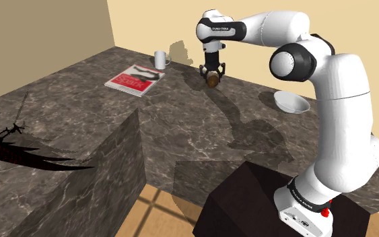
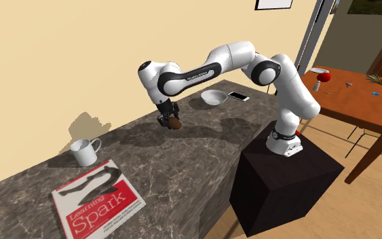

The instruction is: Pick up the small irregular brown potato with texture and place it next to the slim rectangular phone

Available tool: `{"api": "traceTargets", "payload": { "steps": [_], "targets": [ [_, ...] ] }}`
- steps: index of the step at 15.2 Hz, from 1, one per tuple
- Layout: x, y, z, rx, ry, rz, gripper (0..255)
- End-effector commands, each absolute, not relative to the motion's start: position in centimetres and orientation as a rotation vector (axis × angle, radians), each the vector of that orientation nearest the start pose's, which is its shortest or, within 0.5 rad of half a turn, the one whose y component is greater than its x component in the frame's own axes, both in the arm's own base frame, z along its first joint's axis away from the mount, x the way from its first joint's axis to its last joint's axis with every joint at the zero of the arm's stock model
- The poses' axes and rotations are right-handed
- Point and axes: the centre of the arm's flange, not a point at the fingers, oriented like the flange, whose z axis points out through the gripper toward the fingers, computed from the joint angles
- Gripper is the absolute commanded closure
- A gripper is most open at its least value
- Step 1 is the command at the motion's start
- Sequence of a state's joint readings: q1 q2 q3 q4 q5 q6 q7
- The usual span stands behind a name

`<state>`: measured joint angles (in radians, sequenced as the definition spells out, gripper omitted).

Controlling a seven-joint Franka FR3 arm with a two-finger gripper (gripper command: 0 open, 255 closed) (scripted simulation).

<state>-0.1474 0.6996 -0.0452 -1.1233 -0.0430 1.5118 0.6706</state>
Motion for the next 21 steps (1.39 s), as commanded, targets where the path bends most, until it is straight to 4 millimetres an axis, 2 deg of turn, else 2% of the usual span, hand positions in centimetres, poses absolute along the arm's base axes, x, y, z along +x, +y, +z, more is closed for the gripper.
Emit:
{"api": "traceTargets", "payload": {
  "steps": [1,13,21],
  "targets": [
    [69.8,-13.2,38.8,-2.961,1.346,0.467,255],
    [69.8,-13.2,45.1,-2.961,1.346,0.467,255],
    [60.0,-17.2,45.2,-2.961,1.346,0.467,255]
  ]
}}
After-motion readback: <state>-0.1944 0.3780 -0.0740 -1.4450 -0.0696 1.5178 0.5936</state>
